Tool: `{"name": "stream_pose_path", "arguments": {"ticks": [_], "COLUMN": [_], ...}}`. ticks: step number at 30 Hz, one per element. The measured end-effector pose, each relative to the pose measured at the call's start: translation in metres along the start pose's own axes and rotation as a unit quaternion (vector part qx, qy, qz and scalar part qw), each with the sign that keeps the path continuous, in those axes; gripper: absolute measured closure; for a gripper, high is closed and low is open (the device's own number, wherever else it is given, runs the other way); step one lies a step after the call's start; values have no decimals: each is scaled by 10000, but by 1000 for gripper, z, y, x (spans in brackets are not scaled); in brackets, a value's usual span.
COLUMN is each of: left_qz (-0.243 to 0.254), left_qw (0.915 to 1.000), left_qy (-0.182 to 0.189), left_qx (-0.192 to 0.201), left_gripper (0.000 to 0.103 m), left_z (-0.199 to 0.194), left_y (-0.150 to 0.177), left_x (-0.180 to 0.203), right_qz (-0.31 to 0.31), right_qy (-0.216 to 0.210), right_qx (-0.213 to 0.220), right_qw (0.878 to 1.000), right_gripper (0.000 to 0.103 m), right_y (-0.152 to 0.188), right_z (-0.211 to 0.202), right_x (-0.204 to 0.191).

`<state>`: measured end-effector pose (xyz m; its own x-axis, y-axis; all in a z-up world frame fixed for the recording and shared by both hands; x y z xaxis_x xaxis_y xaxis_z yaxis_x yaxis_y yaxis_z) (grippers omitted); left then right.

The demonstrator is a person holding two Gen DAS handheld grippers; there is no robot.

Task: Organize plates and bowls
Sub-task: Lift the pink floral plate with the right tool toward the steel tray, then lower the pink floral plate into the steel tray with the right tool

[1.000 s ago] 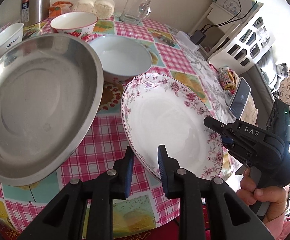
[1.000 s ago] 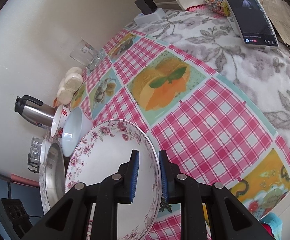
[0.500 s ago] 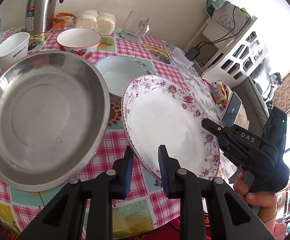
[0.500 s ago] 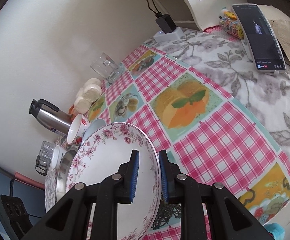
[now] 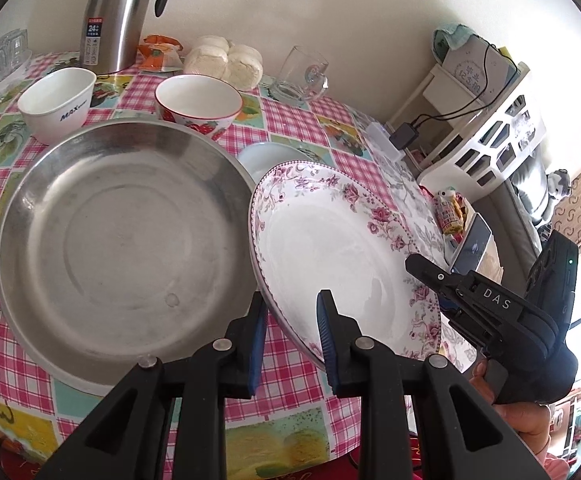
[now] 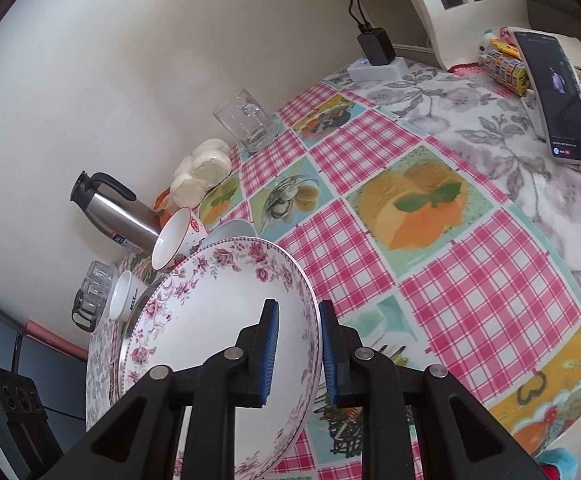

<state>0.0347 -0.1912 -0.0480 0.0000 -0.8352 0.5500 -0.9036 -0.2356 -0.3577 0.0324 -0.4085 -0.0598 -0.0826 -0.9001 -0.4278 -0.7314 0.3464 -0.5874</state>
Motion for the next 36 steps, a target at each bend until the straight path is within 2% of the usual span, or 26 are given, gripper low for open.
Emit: {"name": "stream_pose_path", "arguments": {"ticks": [15, 28, 36], "left_qz": [-610, -1487, -1562], "left_qw": [9976, 9873, 9859], "left_qy": [15, 210, 94], "left_qx": [326, 522, 599], "left_gripper": [77, 77, 77], "left_z": [-28, -53, -65], "left_y": [-27, -58, -67], "left_x": [-40, -94, -119], "right_qz": [-450, -941, -1028], "right_qy": [-120, -356, -517], "right_qx": [20, -168, -286], "right_qw": [9989, 9948, 9929], "right_gripper": [81, 81, 81], "right_y": [-5, 0, 7], "right_z": [14, 41, 54], "right_x": [-58, -116, -141]}}
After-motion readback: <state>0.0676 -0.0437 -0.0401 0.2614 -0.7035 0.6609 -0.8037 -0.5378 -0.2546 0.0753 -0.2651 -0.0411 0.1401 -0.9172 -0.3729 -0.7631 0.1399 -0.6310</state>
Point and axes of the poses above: each gripper's, at about its wrist camera, not at the fingertips, and z roughly the way its jaws point, x to its right, y to its underside, the point moved 9 cm from there along z, roughly the way its jaws point, and after that the axes turned 14 degrees about -z, right-handed, at the moved point
